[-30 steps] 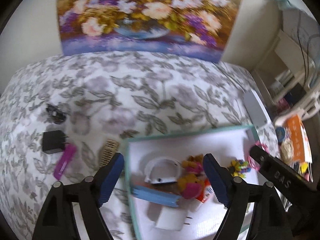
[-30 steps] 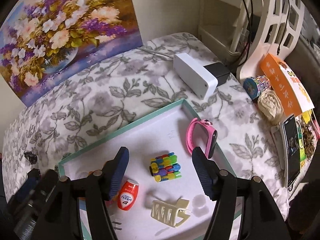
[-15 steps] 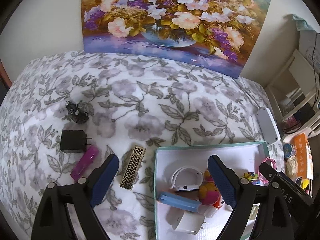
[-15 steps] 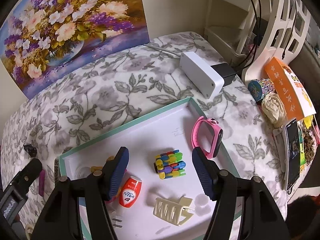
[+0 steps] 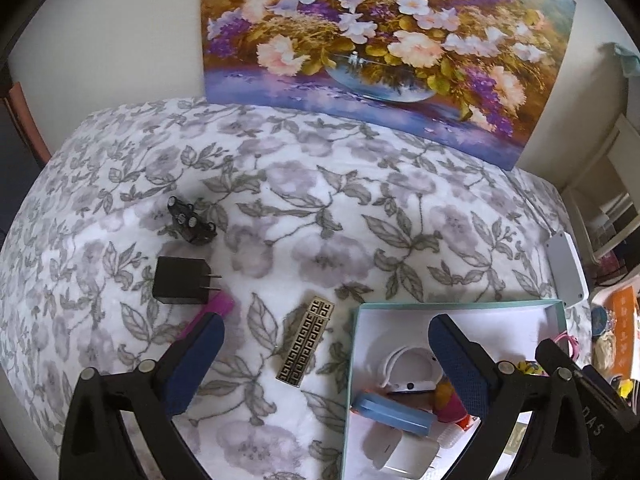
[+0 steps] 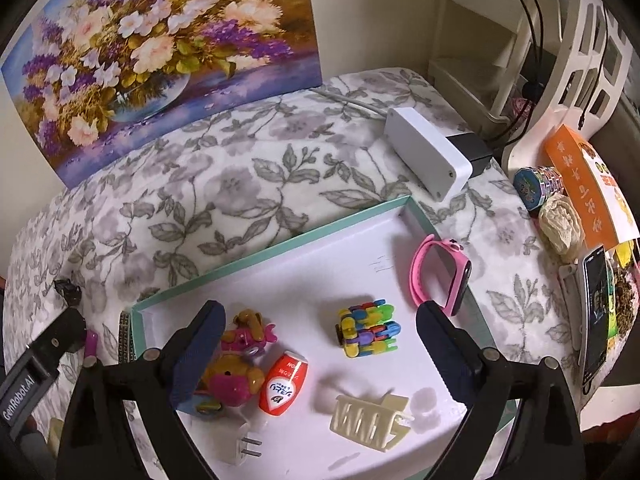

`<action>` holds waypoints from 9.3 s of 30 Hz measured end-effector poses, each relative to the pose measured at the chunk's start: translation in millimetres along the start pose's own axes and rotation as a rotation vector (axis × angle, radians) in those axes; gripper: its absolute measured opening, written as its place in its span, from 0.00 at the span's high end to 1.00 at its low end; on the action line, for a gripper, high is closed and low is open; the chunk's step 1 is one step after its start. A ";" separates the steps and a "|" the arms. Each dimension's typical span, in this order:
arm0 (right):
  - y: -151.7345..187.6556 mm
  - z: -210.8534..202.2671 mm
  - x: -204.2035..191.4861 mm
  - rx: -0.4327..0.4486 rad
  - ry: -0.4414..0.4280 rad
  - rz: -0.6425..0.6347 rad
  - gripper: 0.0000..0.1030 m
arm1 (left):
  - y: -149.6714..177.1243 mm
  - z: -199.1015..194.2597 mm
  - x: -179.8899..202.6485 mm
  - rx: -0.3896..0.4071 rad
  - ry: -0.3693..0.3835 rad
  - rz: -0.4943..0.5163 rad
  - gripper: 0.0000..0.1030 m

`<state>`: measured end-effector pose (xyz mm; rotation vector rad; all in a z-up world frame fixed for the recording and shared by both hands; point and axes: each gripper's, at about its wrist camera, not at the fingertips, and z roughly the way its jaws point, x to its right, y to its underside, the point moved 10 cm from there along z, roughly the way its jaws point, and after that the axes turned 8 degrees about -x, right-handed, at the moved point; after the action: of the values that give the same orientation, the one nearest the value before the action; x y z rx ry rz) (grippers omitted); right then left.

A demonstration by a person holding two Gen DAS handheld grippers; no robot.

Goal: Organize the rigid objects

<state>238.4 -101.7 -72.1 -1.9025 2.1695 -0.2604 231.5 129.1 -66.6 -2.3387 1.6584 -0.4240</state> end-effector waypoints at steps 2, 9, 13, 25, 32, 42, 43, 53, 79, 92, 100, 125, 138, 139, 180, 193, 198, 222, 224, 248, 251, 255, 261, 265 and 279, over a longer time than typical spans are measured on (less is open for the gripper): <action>1.1 -1.8 -4.1 -0.002 -0.002 -0.007 0.06 | -1.8 -2.4 -5.2 0.005 0.000 -0.014 0.00; 2.7 -14.9 -27.4 0.020 -0.011 -0.048 0.06 | -9.4 -12.5 -25.0 0.020 0.000 -0.048 0.00; 5.1 -21.0 -46.2 0.026 -0.028 -0.073 0.06 | -14.9 -20.1 -41.6 0.031 -0.012 -0.064 0.00; 25.6 -17.7 -122.1 0.011 -0.047 -0.179 0.06 | -29.0 -36.0 -109.6 0.043 -0.038 -0.127 0.00; 41.4 -12.4 -174.7 -0.009 -0.069 -0.246 0.06 | -35.3 -42.8 -177.5 0.053 -0.051 -0.230 0.00; 61.6 7.8 -226.3 -0.064 -0.106 -0.296 0.06 | -32.4 -40.7 -249.7 0.044 -0.074 -0.317 0.00; 62.4 10.6 -226.6 -0.069 -0.103 -0.292 0.06 | -32.1 -39.5 -255.8 0.042 -0.077 -0.324 0.00; 62.2 31.7 -231.4 -0.098 -0.129 -0.288 0.06 | -24.2 -1.5 -259.5 -0.047 -0.037 -0.319 0.00; 51.1 50.8 -213.8 -0.084 -0.181 -0.216 0.07 | -11.1 64.3 -201.1 -0.175 0.061 -0.234 0.00; 50.1 54.3 -206.5 -0.067 -0.177 -0.216 0.38 | -21.8 71.9 -175.6 -0.131 0.084 -0.196 0.00; 46.4 47.7 -208.7 -0.027 -0.174 -0.237 0.47 | -20.7 81.9 -162.3 -0.138 0.108 -0.167 0.08; 69.2 84.2 -220.0 -0.087 -0.097 -0.313 0.71 | -18.1 100.6 -153.3 -0.142 0.086 -0.120 0.24; 67.6 79.5 -214.9 -0.102 -0.140 -0.267 0.79 | -26.9 82.2 -147.5 -0.108 0.120 -0.109 0.43; 67.3 78.3 -214.8 -0.103 -0.145 -0.264 0.79 | -28.1 78.4 -147.3 -0.102 0.122 -0.110 0.43; 52.1 -44.2 -33.4 0.026 -0.097 -0.015 0.79 | 24.5 -46.6 9.6 -0.059 0.267 0.118 0.43; 94.9 -37.9 -4.0 -0.024 -0.094 0.029 0.79 | 90.3 -31.8 30.4 -0.146 0.227 0.219 0.43; 103.6 -34.0 5.0 -0.039 -0.080 0.036 0.79 | 109.8 -24.2 39.2 -0.173 0.200 0.264 0.43; 122.0 10.4 3.1 -0.181 -0.051 -0.021 0.79 | 163.7 18.9 72.0 -0.304 0.089 0.424 0.43; 121.7 12.0 3.9 -0.186 -0.048 -0.022 0.79 | 167.6 22.7 73.7 -0.312 0.078 0.433 0.43; 105.3 -14.0 13.6 -0.120 -0.104 0.016 0.79 | 150.9 14.8 67.0 -0.300 0.109 0.356 0.33; 101.8 -19.0 16.2 -0.104 -0.104 0.022 0.79 | 145.0 12.9 59.7 -0.293 0.113 0.326 0.33; 101.8 -17.8 16.8 -0.105 -0.098 0.021 0.79 | 135.2 9.7 45.2 -0.280 0.123 0.267 0.33; 103.6 -14.9 11.1 -0.111 -0.077 -0.009 0.79 | 117.3 1.9 13.4 -0.238 0.105 0.160 0.33; 103.1 -14.0 4.7 -0.106 -0.061 -0.031 0.78 | 106.6 0.7 -5.3 -0.213 0.079 0.096 0.24; 102.0 -17.1 -19.2 -0.066 -0.020 -0.094 0.36 | 89.7 -1.9 -51.9 -0.177 0.008 -0.008 0.06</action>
<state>139.1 -69.5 -84.3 -2.0376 2.1035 -0.1880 136.0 148.9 -101.9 -2.4710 1.7567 -0.2990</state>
